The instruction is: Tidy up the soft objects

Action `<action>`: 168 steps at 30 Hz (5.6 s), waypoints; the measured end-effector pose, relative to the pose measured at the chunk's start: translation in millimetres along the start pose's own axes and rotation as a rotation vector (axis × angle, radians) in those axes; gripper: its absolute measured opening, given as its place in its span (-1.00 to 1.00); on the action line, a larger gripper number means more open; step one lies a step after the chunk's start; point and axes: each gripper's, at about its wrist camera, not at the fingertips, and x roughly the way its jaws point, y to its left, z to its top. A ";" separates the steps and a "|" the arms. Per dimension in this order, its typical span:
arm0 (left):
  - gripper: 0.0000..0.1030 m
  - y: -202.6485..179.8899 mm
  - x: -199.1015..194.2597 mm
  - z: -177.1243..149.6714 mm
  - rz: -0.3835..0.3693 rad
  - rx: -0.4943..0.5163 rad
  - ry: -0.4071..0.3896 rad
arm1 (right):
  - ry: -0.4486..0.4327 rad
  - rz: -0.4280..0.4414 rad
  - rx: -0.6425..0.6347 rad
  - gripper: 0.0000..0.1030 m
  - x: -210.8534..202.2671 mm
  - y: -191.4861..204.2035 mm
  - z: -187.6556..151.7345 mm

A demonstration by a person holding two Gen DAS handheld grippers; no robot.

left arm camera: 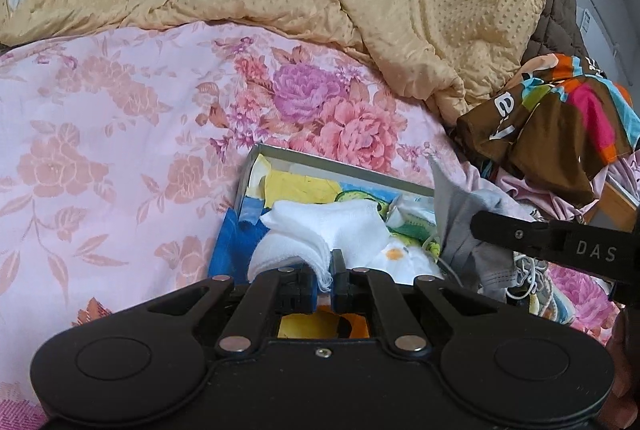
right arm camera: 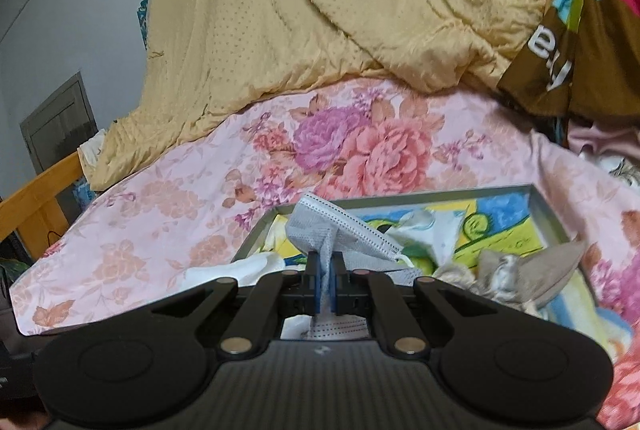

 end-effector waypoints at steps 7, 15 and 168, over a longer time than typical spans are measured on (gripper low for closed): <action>-0.89 0.9 3.2 -2.3 0.004 -0.002 0.014 | 0.015 0.011 0.027 -0.91 4.5 -1.3 -4.4; -0.88 2.5 8.8 -6.4 -0.001 -0.002 0.041 | 0.063 0.033 0.056 -0.89 12.3 -3.2 -10.1; 0.98 -98.2 -281.0 -129.9 0.267 0.143 0.026 | 0.047 -0.201 -0.050 0.99 -291.8 17.0 -136.6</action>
